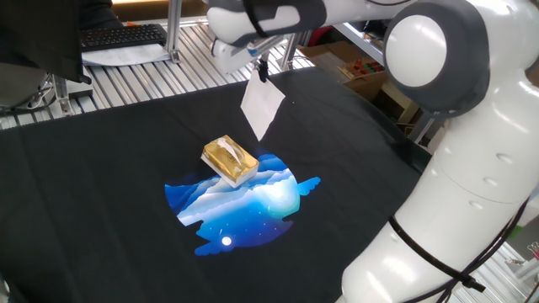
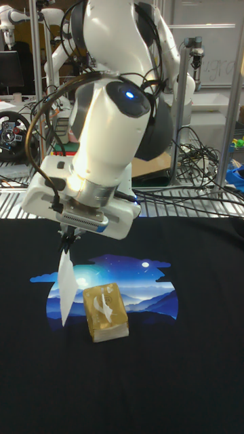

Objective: Pull out a napkin

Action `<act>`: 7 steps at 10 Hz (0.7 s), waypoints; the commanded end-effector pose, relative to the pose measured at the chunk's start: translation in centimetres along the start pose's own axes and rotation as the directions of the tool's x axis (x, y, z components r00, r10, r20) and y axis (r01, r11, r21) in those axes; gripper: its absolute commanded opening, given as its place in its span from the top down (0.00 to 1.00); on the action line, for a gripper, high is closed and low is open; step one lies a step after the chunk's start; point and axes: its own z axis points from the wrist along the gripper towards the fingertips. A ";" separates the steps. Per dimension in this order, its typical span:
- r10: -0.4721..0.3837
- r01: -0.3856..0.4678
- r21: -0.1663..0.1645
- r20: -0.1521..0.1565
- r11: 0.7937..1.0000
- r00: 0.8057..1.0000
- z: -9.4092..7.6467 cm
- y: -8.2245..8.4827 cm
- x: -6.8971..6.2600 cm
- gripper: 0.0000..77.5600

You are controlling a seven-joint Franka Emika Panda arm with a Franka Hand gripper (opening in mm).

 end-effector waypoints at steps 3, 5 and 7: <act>0.064 -0.059 -0.161 0.026 0.985 0.998 0.7 -1.8 -0.4 0.98; 0.072 -0.066 -0.184 0.022 0.981 0.997 0.7 -1.8 -0.3 0.98; 0.095 -0.086 -0.220 0.031 0.972 0.995 1.4 -1.4 0.9 0.98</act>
